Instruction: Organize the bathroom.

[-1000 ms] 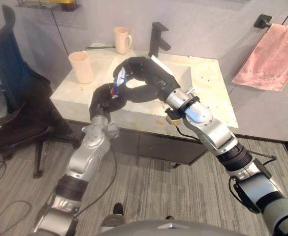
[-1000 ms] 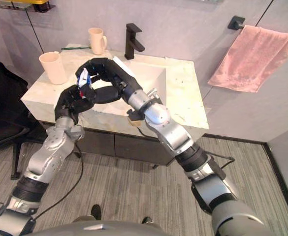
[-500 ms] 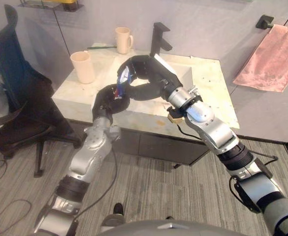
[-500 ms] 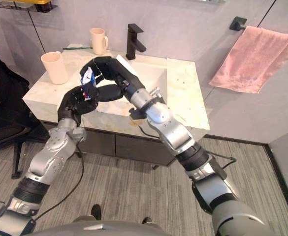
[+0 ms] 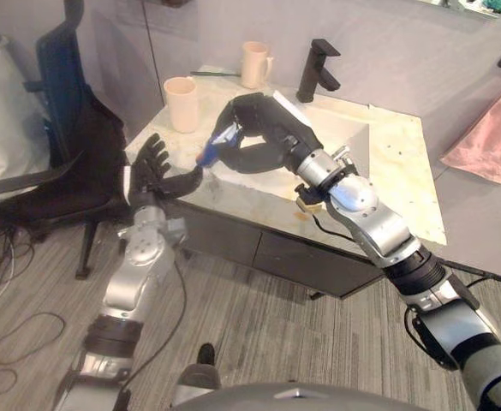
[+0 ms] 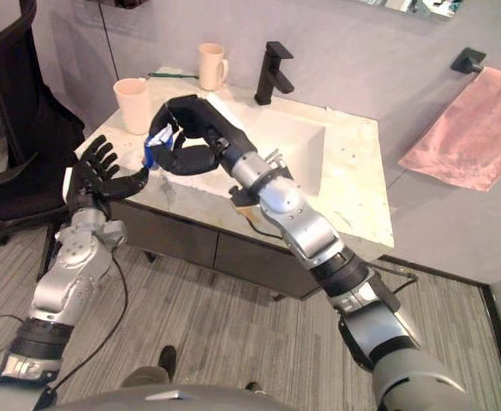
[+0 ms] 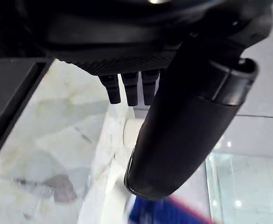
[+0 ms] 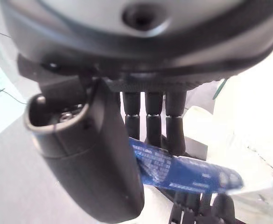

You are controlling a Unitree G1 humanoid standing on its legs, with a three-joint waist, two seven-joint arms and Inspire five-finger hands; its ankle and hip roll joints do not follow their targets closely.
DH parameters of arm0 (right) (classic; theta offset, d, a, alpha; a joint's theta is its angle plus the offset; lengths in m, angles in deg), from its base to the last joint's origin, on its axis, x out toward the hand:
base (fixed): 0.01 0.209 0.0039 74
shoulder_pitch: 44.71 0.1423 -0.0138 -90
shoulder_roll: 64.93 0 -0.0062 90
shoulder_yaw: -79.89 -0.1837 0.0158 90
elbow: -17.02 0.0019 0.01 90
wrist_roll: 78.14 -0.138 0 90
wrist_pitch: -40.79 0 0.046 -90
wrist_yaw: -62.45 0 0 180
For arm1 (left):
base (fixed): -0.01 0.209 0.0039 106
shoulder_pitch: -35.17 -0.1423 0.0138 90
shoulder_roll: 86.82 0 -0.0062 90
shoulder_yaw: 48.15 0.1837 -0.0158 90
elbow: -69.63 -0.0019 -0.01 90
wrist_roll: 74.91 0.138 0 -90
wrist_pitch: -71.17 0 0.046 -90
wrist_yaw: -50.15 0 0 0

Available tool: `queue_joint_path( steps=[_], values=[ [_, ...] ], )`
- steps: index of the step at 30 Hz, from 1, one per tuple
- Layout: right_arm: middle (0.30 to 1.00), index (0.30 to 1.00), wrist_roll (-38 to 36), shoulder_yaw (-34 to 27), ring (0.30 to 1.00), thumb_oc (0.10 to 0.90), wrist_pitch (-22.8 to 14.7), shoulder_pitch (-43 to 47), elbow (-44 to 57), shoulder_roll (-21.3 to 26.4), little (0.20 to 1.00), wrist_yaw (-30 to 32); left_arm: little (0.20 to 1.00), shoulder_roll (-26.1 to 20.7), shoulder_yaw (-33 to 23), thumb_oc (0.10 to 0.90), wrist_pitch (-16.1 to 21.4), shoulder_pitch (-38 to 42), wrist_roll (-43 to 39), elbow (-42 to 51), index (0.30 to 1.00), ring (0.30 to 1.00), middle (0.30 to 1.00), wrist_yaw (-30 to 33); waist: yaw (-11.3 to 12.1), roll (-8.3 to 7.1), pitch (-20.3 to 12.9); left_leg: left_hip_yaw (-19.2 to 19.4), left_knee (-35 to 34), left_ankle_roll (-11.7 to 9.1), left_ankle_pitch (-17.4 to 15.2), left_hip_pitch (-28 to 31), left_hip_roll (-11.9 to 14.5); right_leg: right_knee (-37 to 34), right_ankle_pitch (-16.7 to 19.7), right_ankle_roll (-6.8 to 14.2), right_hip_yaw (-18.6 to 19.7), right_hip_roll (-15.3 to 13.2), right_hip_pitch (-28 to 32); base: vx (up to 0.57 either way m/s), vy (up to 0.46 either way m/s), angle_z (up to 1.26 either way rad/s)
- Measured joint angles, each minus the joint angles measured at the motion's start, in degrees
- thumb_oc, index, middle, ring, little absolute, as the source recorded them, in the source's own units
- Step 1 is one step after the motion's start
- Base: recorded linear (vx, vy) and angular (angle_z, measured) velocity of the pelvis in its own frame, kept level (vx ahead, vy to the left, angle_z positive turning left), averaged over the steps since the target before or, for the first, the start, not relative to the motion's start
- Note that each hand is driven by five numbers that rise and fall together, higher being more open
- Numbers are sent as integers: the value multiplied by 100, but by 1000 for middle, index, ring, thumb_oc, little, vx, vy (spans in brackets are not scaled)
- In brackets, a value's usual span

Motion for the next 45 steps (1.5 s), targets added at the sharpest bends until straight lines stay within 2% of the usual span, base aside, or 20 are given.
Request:
queue_joint_path(
  steps=[3, 5, 9, 14, 15, 16, 17, 20, 21, 22, 24, 26, 28, 32, 36, 40, 43, 44, 45],
  values=[
    [300, 300, 187, -81, 300, 400, -52, 58, -1, 225, 300, 17, 900, -82, -426, 800, 37, -163, 132, 0, 900, 900, 900, 58, 58, -93, 109, -109, -7, 21, -7, -6, -25, 119, -36, 46, -21, -59, 7, -24, 28, 21],
    [300, 300, 417, -286, 300, 400, -116, 58, -30, 379, 300, 130, 900, -188, -704, 800, 100, -282, 322, 31, 900, 900, 900, 60, 85, -106, 226, -330, 8, 88, 27, -28, -62, 390, -46, 49, 155, -128, 3, -53, 51, 59],
    [300, 300, 681, -454, 300, 400, -396, 70, -86, 659, 300, 338, 900, -287, -743, 800, 284, -521, 445, 172, 900, 900, 900, -16, 153, -72, 308, -672, 15, 183, 77, 14, -105, 920, -47, 45, 300, -269, -34, -17, 26, 55],
    [300, 300, 684, -519, 300, 400, -746, 190, -103, 704, 300, 393, 900, -374, -742, 800, 324, -555, 442, 160, 900, 900, 900, -46, 254, -61, 336, -1061, 21, 322, 94, 135, -225, 1684, -41, 49, 587, -421, -153, 51, 4, 38],
    [300, 300, 686, -522, 300, 400, -811, 264, -132, 735, 300, 397, 900, -380, -734, 800, 327, -558, 434, 153, 900, 900, 900, -41, 181, 29, 397, -1189, 23, 348, 82, 167, -155, 1726, -479, 161, 951, -242, -238, 91, -7, 44],
    [300, 300, 691, -522, 300, 400, -859, 341, -173, 762, 300, 397, 900, -390, -718, 800, 327, -566, 426, 152, 900, 900, 900, -44, 137, 76, 428, -1264, 23, 349, 82, 180, -122, 1615, -649, 177, 1187, -69, -240, 94, -13, 49],
    [300, 300, 756, -520, 300, 400, -957, 547, -343, 801, 300, 397, 900, -370, -692, 800, 345, -608, 422, 146, 900, 900, 900, -43, 115, 90, 438, -1384, 21, 398, 40, 194, -114, 1184, -756, 122, 1519, 260, -337, 124, -28, 40],
    [300, 300, 788, -522, 300, 400, -1004, 771, -479, 932, 300, 439, 900, -376, -600, 800, 382, -820, 414, 139, 900, 900, 900, -46, 74, 32, 422, -1472, 18, 422, -17, 224, -280, 332, -660, 114, 1780, 617, -452, 144, -25, 27],
    [300, 300, 788, -529, 300, 400, -1055, 880, -480, 1045, 300, 462, 900, -380, -558, 800, 476, -977, 397, 141, 900, 900, 900, -32, -44, -22, 395, -1520, 11, 368, -46, 194, -386, -37, -511, 71, 2241, 818, -463, 64, -39, 48],
    [300, 300, 787, -529, 300, 400, -1064, 922, -482, 1110, 300, 475, 900, -369, -544, 800, 476, -1064, 372, 119, 900, 900, 900, -55, -100, -68, 382, -1525, 8, 359, -53, 205, -495, -5, -167, -160, 2327, 756, -445, 67, -54, 53],
    [300, 300, 772, -533, 300, 400, -1117, 962, -484, 1263, 300, 486, 900, -300, -493, 800, 584, -1295, 278, 91, 900, 900, 900, -66, -95, 1, 346, -1441, 9, 333, -129, 225, -471, -6, -118, -231, 2329, 770, -411, 56, -51, 10],
    [300, 300, 770, -533, 300, 400, -1120, 1042, -482, 1556, 300, 514, 900, -248, -516, 800, 664, -1376, 134, 57, 900, 900, 900, -133, -87, -4, 341, -1399, 10, 218, -143, 208, -414, -7, -118, -264, 2249, 817, -405, 36, -46, 1],
    [300, 300, 771, -535, 300, 400, -1109, 1079, -482, 1682, 300, 615, 900, -190, -491, 800, 665, -1390, 36, 55, 900, 900, 900, -226, -110, -20, 333, -1335, 14, 222, -98, 209, -405, -6, -130, -284, 2208, 828, -386, 57, -24, 10],
    [300, 300, 788, -538, 300, 400, -1078, 1093, -477, 1668, 300, 920, 900, -166, -395, 800, 666, -1356, -85, 54, 900, 900, 900, -392, -233, -18, 333, -1082, 20, 192, -66, 246, -424, -7, -131, -285, 2144, 843, -318, 79, -15, 14],
    [300, 300, 835, -537, 300, 400, -1045, 1146, -481, 1584, 300, 1322, 900, -165, -323, 800, 665, -1351, -85, 54, 900, 900, 900, -470, -218, -18, 334, -999, 19, 191, -68, 284, -450, -8, -153, -256, 2144, 822, -266, 56, -20, 4],
    [300, 300, 905, -537, 300, 400, -1048, 1191, -527, 1576, 300, 1685, 900, -175, -216, 800, 665, -1348, -88, 23, 900, 900, 900, -521, -176, -21, 336, -864, 39, 79, -186, 238, -485, -7, -281, -254, 2161, 781, -223, 47, -60, 9],
    [300, 300, 1029, -537, 300, 400, -1052, 1267, -726, 1577, 300, 1776, 900, -174, -106, 800, 665, -1349, -101, -72, 900, 900, 900, -621, -117, -43, 344, -848, 591, 65, -429, -62, -515, -4, -301, -281, 2145, 789, -228, 51, -23, 10],
    [300, 300, 1106, -536, 300, 400, -1085, 1259, -774, 1577, 300, 1837, 900, -183, -90, 800, 666, -1355, -119, -109, 900, 900, 900, -678, -74, -48, 347, -907, 860, -53, -463, -166, -505, 29, -369, -339, 2136, 827, -259, 86, 29, 22],
    [300, 300, 1120, -538, 300, 400, -1134, 1253, -838, 1584, 300, 1915, 900, -208, -66, 800, 666, -1348, -136, -134, 900, 900, 900, -751, -124, -60, 358, -891, 1373, -215, -540, -494, -536, 202, -596, -511, 2184, 905, -385, 163, 112, 55]
  ],
)
